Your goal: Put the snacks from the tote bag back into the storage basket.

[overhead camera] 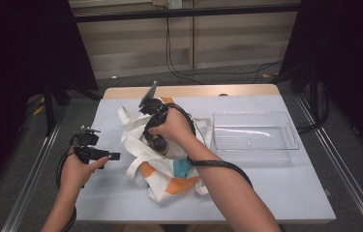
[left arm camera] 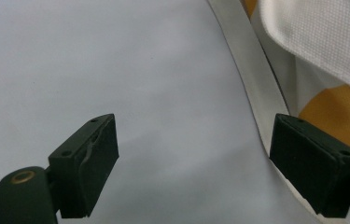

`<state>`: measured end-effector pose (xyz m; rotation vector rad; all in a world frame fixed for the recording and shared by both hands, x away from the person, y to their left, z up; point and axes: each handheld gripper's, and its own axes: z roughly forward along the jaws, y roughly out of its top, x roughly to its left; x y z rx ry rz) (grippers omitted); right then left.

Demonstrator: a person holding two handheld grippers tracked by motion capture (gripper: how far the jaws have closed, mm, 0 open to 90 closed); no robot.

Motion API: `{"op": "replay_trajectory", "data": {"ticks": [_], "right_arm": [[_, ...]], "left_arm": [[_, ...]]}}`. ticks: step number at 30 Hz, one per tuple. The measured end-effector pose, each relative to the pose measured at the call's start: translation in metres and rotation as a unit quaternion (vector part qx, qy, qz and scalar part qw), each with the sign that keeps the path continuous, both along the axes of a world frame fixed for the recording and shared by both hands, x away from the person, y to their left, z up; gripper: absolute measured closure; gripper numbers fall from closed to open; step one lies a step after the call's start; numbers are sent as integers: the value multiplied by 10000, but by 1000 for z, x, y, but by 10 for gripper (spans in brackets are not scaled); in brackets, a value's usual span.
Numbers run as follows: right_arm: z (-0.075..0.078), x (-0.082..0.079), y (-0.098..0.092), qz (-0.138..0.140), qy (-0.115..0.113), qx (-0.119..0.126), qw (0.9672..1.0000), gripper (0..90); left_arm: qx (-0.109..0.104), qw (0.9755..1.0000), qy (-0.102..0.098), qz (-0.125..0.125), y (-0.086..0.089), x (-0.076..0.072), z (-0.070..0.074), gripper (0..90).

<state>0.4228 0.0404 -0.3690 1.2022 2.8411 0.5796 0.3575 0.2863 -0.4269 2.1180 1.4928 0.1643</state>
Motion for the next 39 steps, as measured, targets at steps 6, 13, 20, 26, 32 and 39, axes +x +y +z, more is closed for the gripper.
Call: {"op": "replay_trajectory", "data": {"ticks": [6,13,20,26,32,39], "right_arm": [[1,0,1,-14,22,-55,10000,300],[3,-1,2,-35,91,-189,9998,305],[4,-2,-2,-70,200,-167,9996,306],[7,-2,-5,-36,324,-179,9993,306],[13,-3,-7,-22,394,-291,9988,306],[24,-4,-12,-75,504,-347,9981,306]], "left_arm": [[19,10000,20,-36,0,0,1,154],[49,10000,9,-36,-1,0,1,155],[73,10000,0,-29,-1,-1,1,156],[87,10000,-13,-44,-3,0,1,156],[89,9999,-2,-63,-4,-1,0,156],[104,9999,4,-59,-4,-1,0,156]]}}
